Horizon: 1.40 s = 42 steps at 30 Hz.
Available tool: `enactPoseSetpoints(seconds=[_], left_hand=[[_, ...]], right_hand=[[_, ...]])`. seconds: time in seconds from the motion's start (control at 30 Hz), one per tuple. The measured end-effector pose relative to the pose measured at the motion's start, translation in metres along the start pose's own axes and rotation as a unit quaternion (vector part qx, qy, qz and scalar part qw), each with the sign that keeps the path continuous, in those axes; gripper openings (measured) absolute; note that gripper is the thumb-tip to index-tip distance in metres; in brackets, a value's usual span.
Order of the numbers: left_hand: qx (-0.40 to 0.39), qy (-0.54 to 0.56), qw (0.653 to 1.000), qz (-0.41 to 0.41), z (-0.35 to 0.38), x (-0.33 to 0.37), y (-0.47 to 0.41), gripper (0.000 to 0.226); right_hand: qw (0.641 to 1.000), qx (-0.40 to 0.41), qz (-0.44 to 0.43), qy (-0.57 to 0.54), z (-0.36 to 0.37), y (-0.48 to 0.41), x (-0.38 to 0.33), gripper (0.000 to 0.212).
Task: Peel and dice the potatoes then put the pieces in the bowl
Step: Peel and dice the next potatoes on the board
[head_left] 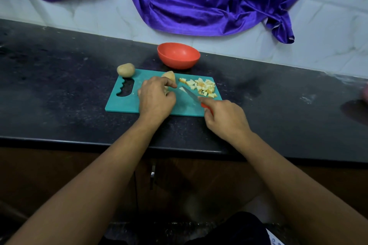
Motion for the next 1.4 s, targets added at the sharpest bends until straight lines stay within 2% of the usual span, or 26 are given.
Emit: enactPoseSetpoints(seconds=[0.13,0.37,0.6,0.97,1.13,1.4], left_hand=[[-0.025,-0.066,0.997,0.017,0.003,0.003,-0.002,0.038],[-0.036,-0.210,0.972,0.094,0.019,0.020,-0.011,0.038],[-0.106,-0.350,0.927,0.080,0.030,0.032,-0.031,0.030],[-0.032,-0.250,0.961,0.111,0.017,0.022,0.005,0.009],[-0.024,-0.231,0.968,0.099,0.013,0.022,0.010,0.004],[-0.032,-0.210,0.974,0.080,0.008,0.022,0.011,0.008]], right_hand=[[0.996,0.049,-0.008,-0.079,0.009,0.004,0.003,0.045],[0.990,0.075,0.007,-0.120,0.015,0.004,0.008,0.046],[0.987,0.079,0.020,-0.135,0.014,0.004,0.010,0.041],[0.988,0.068,0.021,-0.137,0.013,0.004,0.009,0.041],[0.984,0.060,0.029,-0.165,0.008,0.013,-0.001,0.044],[0.995,0.038,0.025,-0.087,0.005,0.020,-0.039,0.044]])
Point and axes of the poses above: each hand's wrist, its own y-axis away from the middle knuckle, its own z-axis out of the palm, x = y × z, the point moved 4 cm from there along -y, towards the middle knuckle, and after that the axes turned 14 degrees about -x, right-handed, at the moved point
